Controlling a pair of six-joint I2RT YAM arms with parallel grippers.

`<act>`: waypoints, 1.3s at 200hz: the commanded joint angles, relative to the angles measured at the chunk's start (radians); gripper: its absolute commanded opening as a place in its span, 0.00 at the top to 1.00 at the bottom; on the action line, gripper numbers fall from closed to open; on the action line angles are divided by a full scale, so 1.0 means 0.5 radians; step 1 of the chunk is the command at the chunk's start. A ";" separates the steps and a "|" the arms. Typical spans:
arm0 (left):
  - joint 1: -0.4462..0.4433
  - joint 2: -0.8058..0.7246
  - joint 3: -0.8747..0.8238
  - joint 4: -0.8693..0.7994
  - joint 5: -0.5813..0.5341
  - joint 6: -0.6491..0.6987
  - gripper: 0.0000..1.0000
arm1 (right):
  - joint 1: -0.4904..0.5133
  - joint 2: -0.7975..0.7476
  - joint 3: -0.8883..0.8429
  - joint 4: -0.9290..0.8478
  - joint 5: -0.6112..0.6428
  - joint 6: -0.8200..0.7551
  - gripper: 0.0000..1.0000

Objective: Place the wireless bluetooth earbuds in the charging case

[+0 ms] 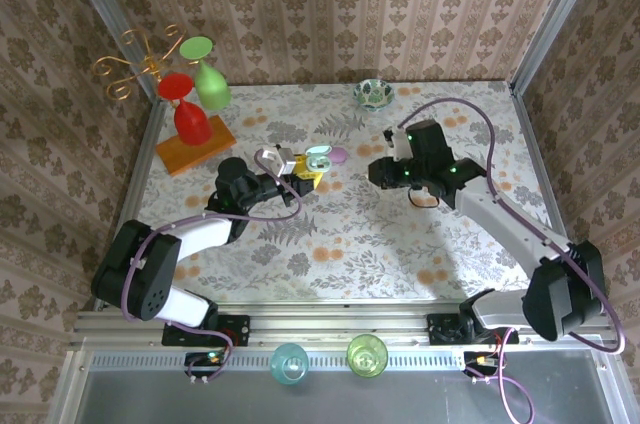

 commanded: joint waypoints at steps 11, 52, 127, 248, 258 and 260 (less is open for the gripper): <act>0.009 0.008 0.058 -0.007 0.064 -0.008 0.74 | 0.120 -0.060 0.220 -0.142 0.103 -0.248 0.80; 0.002 -0.008 0.061 -0.008 0.091 -0.029 0.74 | 0.309 0.003 0.366 -0.024 0.194 -0.449 0.80; -0.005 -0.081 0.065 -0.103 0.129 -0.010 0.74 | 0.423 0.157 0.478 0.043 0.212 -0.663 0.81; -0.026 -0.106 0.080 -0.140 0.129 0.010 0.74 | 0.445 0.364 0.522 -0.002 0.288 -0.773 0.81; -0.027 -0.107 0.080 -0.145 0.124 0.012 0.74 | 0.447 0.367 0.527 -0.018 0.310 -0.783 0.81; -0.027 -0.108 0.080 -0.145 0.125 0.012 0.74 | 0.448 0.368 0.527 -0.023 0.313 -0.786 0.81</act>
